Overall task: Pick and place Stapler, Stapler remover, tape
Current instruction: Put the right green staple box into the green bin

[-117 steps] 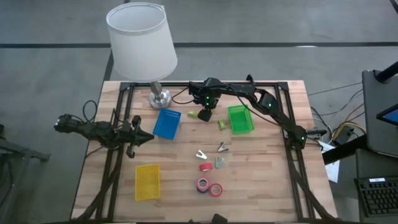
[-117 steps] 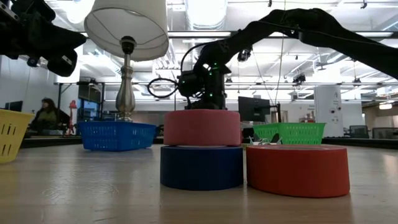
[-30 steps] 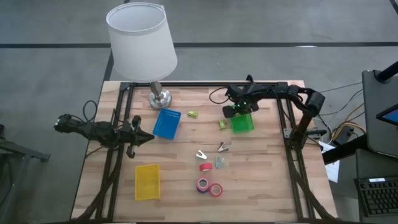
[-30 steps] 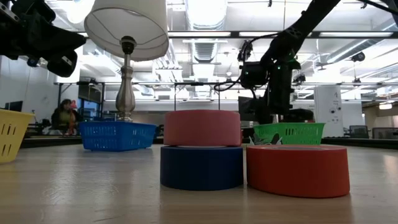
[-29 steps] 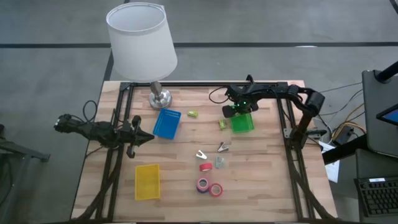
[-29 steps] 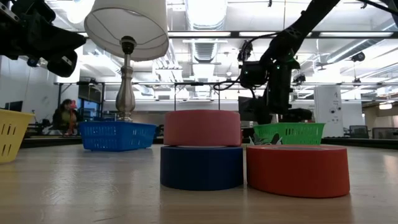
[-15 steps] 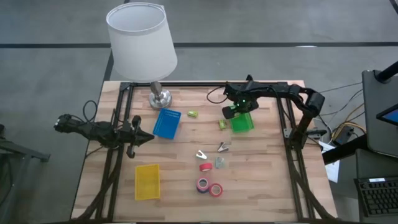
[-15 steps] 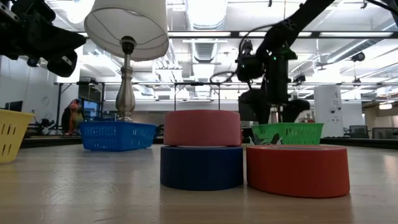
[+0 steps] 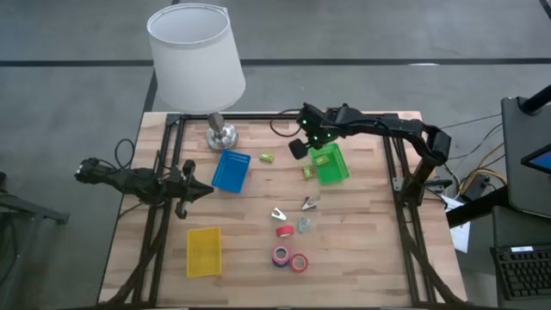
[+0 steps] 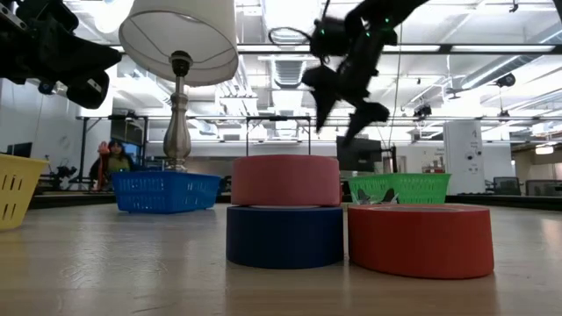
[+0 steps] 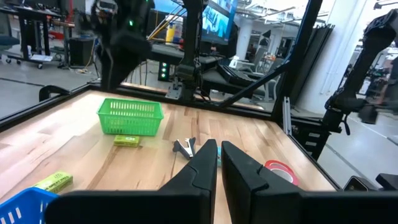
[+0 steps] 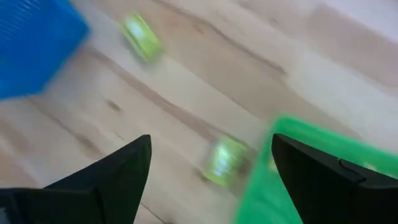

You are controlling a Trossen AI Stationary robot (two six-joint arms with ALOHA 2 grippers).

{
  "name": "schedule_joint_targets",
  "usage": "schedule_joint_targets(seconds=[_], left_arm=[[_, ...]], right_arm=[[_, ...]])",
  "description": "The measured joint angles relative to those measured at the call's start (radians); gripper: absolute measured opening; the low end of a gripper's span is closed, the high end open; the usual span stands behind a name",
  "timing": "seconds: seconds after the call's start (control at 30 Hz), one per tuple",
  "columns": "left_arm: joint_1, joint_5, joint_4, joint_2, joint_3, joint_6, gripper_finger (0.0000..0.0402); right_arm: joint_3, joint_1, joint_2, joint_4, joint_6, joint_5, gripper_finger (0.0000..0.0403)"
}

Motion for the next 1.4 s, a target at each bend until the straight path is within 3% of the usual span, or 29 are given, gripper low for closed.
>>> schedule_joint_targets(seconds=[0.13,0.3,0.6,1.03,1.4], left_arm=[[0.000,0.000,0.000,0.000,0.000,0.000,0.0026],[0.000,0.000,0.000,0.000,0.000,0.000,0.0026],[0.000,0.000,-0.001,0.000,0.000,0.000,0.0026],[0.000,0.000,0.000,0.000,0.000,0.000,0.0026],[0.000,0.000,-0.001,0.001,0.000,0.000,0.0026]], right_arm=[[0.059,0.021,0.034,0.008,-0.073,-0.094,0.0325],[0.103,0.079,0.082,-0.062,-0.453,-0.179,0.0324],[0.079,0.116,0.144,-0.154,-0.869,-0.114,0.0331],[-0.056,0.112,0.174,0.000,-0.977,-0.073,0.0337],[-0.038,0.113,0.273,-0.071,-1.018,0.053,0.0348]])
